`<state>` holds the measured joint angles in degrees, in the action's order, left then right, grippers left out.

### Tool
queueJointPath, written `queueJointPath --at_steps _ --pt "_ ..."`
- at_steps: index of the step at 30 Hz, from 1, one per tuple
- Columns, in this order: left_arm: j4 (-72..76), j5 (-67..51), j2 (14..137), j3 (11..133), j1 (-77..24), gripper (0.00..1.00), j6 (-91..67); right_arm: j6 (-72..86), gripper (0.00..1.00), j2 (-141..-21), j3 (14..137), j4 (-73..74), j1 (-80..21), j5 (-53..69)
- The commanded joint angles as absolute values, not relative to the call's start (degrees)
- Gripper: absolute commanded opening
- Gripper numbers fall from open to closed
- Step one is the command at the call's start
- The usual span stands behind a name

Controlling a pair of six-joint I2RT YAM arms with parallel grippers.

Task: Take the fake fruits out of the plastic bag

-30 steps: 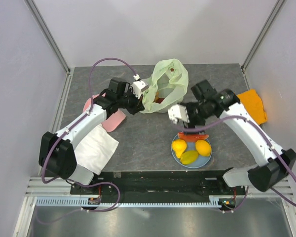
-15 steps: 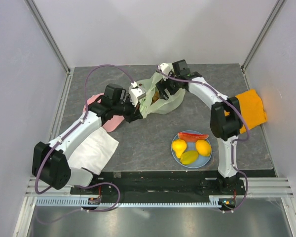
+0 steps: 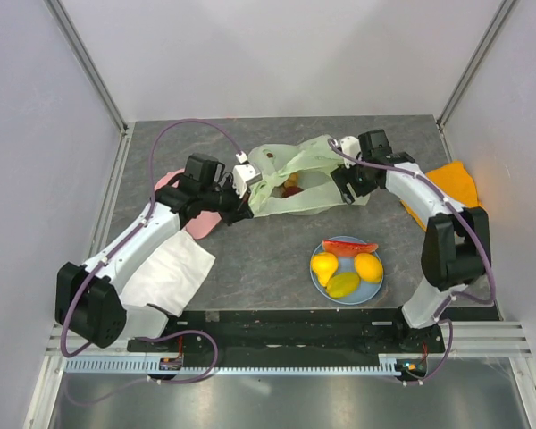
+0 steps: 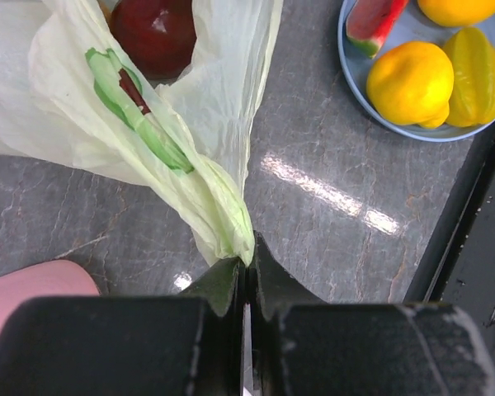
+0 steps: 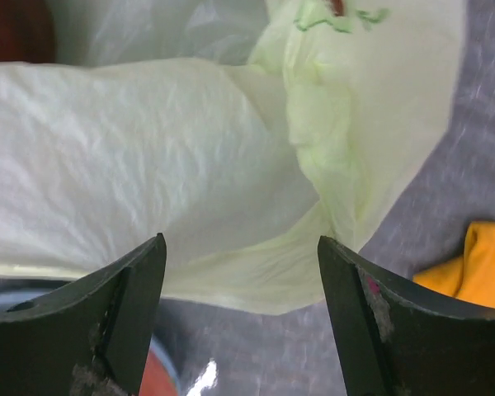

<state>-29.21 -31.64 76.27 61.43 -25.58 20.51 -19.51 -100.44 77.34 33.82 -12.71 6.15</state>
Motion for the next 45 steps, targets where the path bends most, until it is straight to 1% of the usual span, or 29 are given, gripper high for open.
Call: queueJointPath --at_steps 1,2,3,6,9,12,14,17,21,24,27,29,30,33,36,40,45 --pt "-30.15 -35.68 78.48 64.77 -25.58 0.02 22.68 -21.62 0.82 -93.53 74.79 38.06 -13.54 8.33" --pt "-30.06 -34.9 78.83 64.86 -25.49 0.01 22.5 -22.23 0.82 -92.99 75.32 37.88 -13.62 11.05" --pt "-29.8 -34.54 79.19 64.86 -25.49 0.01 22.33 -22.24 0.82 -92.81 76.02 37.27 -13.62 17.51" --pt "-28.05 -32.26 80.15 65.65 -25.49 0.02 18.47 -21.71 0.8 -94.21 79.71 34.37 -15.2 23.63" --pt "-26.37 -32.08 81.12 67.76 -25.49 0.02 14.77 -19.35 0.75 -100.27 86.03 33.75 -16.87 23.64" --pt "-25.31 -31.55 82.87 69.69 -25.4 0.02 12.57 -15.31 0.69 -108.86 92.53 32.61 -17.4 23.11" --pt "-25.05 -31.55 83.49 70.13 -25.4 0.02 12.13 -12.22 0.68 -111.35 96.67 32.34 -17.93 23.38" --pt "-24.61 -31.12 83.85 70.4 -25.4 0.02 11.95 -10.46 0.68 -113.2 98.7 32.17 -19.07 23.82" --pt "-24.43 -31.11 83.76 69.52 -25.4 0.02 12.04 -7.48 0.73 -113.21 93.45 33.39 -20.92 21.01" --pt "-24.35 -31.2 83.5 69.08 -25.49 0.02 12.22 -5.63 0.83 -111.11 87.92 33.22 -22.14 21.53" --pt "-24.26 -31.11 83.41 68.82 -25.49 0.02 12.39 -4.14 0.85 -109.87 86.31 31.47 -22.76 20.05" --pt "-24.43 -31.38 83.49 68.99 -25.49 0.02 12.31 -4.48 0.85 -110.3 88.23 30.5 -22.68 18.81" --pt "-24.52 -31.46 83.5 69.17 -25.4 0.02 12.3 -4.48 0.86 -111.61 91.11 30.59 -22.68 17.68" --pt "-24.87 -32.08 83.76 69.34 -25.49 0.02 12.39 -4.48 0.91 -115.03 95.87 31.99 -22.67 19.33" --pt "-24.87 -32.17 83.85 69.26 -25.49 0.02 12.39 -4.48 0.94 -116.71 95.28 32.25 -23.73 19.43" --pt "-24.87 -31.82 84.02 69.43 -25.4 0.02 12.83 -4.92 0.95 -117.6 91.41 32.61 -26.1 15.83" --pt "-24.79 -31.64 84.2 69.26 -25.49 0.02 12.92 -3.87 0.92 -117.33 88.07 31.99 -27.51 13.45"
